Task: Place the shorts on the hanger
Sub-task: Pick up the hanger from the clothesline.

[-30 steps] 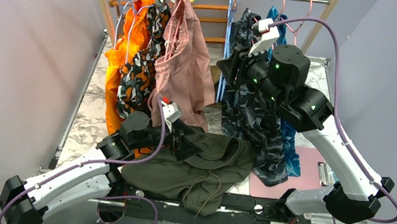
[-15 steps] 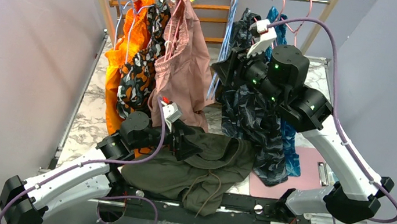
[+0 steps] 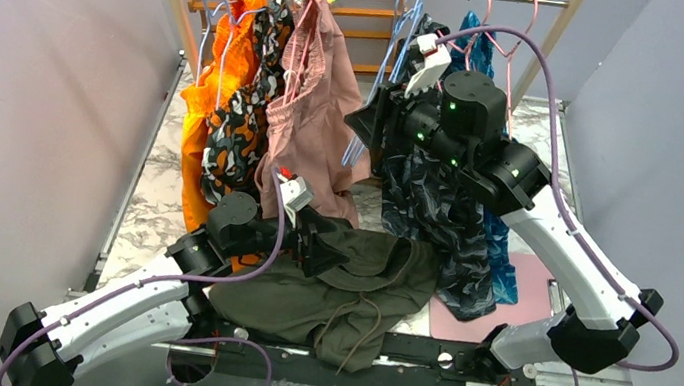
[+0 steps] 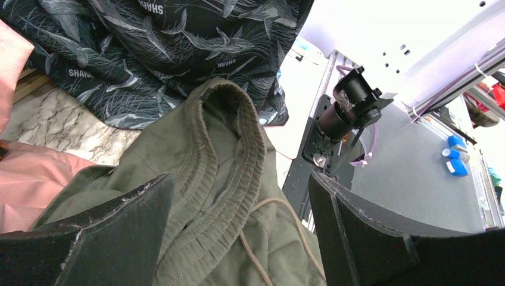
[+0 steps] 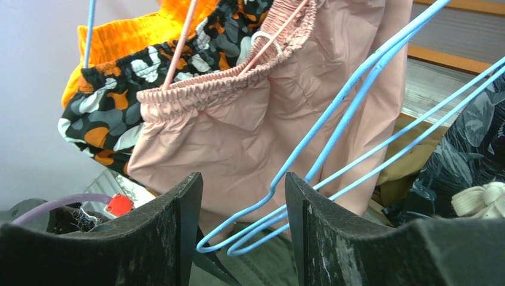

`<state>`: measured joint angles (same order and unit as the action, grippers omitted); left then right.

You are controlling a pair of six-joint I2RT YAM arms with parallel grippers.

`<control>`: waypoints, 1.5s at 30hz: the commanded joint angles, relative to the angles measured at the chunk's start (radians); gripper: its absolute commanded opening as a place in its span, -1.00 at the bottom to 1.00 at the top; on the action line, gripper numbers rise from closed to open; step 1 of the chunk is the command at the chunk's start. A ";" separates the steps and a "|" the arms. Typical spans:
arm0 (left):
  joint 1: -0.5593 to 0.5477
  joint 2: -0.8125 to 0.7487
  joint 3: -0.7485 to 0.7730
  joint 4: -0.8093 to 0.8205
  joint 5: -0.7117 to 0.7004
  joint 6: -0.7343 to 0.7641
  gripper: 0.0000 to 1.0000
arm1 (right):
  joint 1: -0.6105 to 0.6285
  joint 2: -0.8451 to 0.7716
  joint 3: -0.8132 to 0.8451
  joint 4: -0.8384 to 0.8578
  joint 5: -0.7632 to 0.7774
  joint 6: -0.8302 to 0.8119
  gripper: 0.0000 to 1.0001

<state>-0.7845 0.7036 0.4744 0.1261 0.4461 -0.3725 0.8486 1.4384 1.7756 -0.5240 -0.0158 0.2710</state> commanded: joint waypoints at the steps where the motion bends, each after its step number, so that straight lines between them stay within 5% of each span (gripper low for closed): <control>1: 0.007 -0.006 -0.007 0.016 0.012 0.012 0.70 | -0.003 0.008 0.018 0.003 0.075 0.013 0.13; 32: 0.007 -0.005 -0.010 0.007 0.011 0.006 0.68 | -0.027 -0.118 -0.023 -0.177 0.395 -0.037 0.22; 45: 0.007 0.011 -0.003 0.007 0.023 0.008 0.68 | -0.026 -0.105 0.098 -0.154 0.034 -0.003 0.22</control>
<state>-0.7841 0.7166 0.4744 0.1253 0.4461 -0.3729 0.8246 1.2835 1.8465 -0.6819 0.1349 0.2554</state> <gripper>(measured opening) 0.843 0.609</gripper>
